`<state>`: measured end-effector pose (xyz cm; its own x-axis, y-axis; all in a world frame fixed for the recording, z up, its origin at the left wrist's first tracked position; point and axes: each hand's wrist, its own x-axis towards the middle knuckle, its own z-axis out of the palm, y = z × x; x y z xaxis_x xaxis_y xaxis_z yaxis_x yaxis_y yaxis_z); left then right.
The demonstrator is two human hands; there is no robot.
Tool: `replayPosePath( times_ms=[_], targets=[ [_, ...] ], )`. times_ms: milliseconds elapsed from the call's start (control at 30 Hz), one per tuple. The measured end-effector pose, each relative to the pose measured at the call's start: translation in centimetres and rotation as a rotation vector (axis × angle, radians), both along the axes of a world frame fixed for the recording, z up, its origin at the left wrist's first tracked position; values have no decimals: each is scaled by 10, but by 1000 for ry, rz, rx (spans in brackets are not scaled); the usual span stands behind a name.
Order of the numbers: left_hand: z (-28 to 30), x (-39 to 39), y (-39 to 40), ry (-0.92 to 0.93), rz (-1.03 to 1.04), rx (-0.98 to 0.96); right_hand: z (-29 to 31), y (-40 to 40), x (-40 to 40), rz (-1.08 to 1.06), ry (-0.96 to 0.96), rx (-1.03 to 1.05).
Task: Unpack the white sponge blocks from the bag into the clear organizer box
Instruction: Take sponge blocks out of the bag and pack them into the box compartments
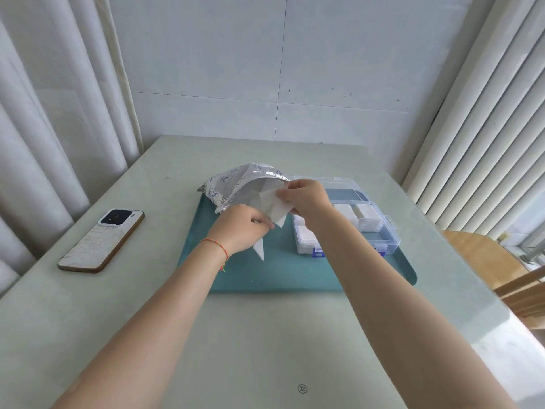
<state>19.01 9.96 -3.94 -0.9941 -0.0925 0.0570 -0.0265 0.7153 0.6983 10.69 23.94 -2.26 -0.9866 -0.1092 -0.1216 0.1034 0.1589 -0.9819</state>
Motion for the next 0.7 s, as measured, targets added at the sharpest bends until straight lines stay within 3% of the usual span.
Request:
replayPosePath(
  times_ms=[167,400,700],
  targets=[
    [1,1,-2,-23,58,-15,5,0,4,-3,-82,-229],
    [3,2,-7,-38,120,-27,6,33,0,30,-109,-179],
    [23,3,-10,-16,-3,473,27,53,13,467,35,-122]
  ],
)
